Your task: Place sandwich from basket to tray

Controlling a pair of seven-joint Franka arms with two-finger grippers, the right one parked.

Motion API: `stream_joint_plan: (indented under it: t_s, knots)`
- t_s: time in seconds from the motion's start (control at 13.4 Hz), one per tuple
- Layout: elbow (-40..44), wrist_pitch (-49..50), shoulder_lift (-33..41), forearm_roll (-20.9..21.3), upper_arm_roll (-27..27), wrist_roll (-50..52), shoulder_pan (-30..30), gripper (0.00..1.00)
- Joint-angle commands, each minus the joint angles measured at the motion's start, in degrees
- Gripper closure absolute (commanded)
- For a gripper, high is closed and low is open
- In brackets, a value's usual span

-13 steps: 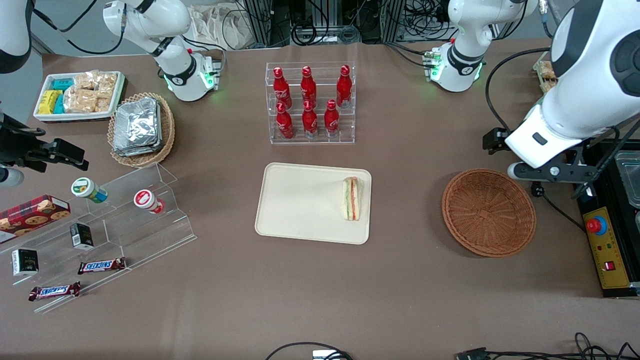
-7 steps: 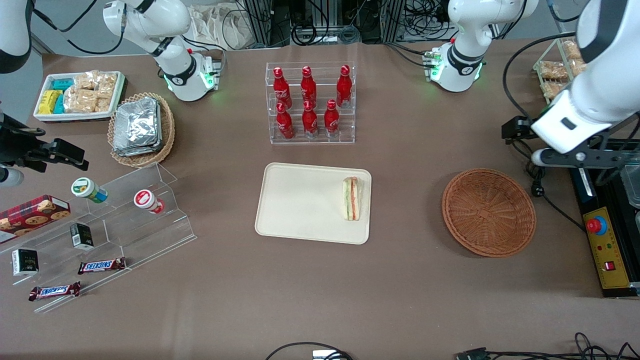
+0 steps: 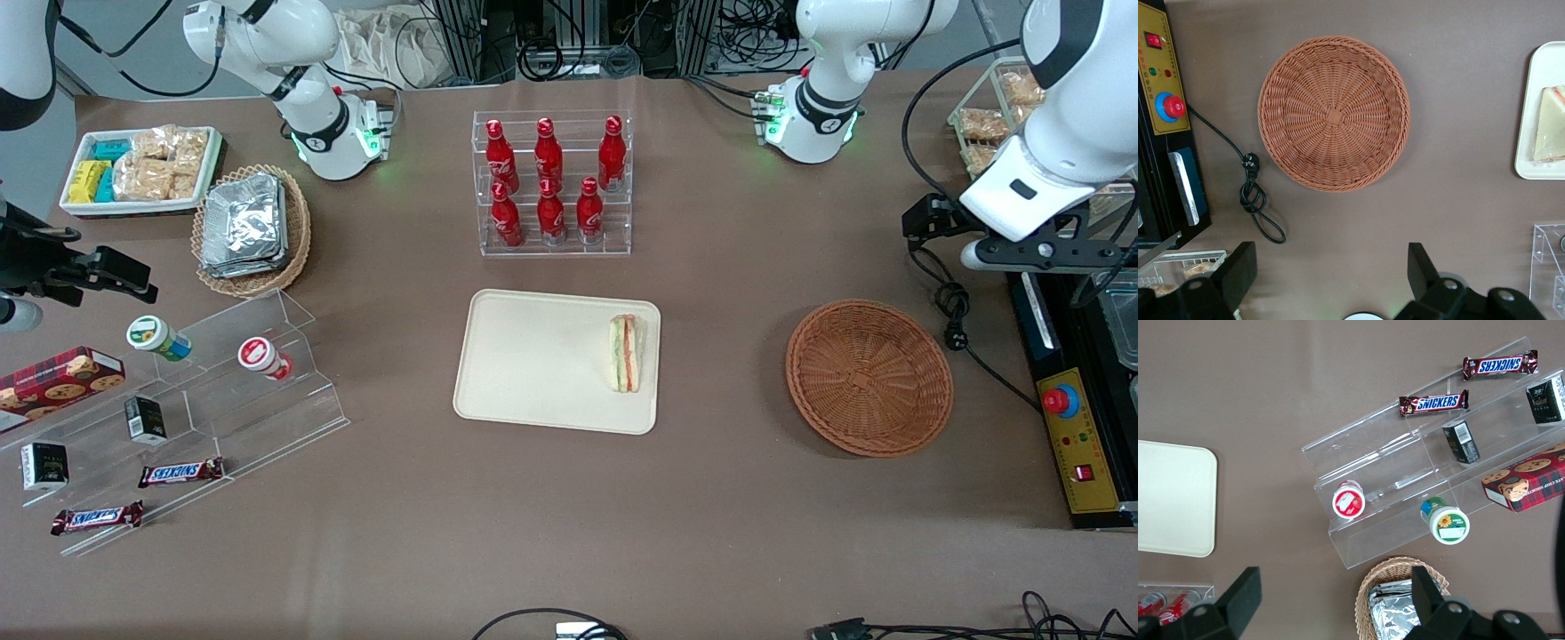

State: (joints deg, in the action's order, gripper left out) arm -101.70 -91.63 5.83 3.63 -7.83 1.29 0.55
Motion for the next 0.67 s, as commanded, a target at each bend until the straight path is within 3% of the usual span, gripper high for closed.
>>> stream_joint_plan:
  t_s: [0.0,0.6]
  knots:
    - [7.97,3.02,-4.49,-0.56,0.45,-0.24,-0.29,0.0]
    - [9.07,5.15,-5.83,-0.64,0.45,-0.24,-0.38,0.0]
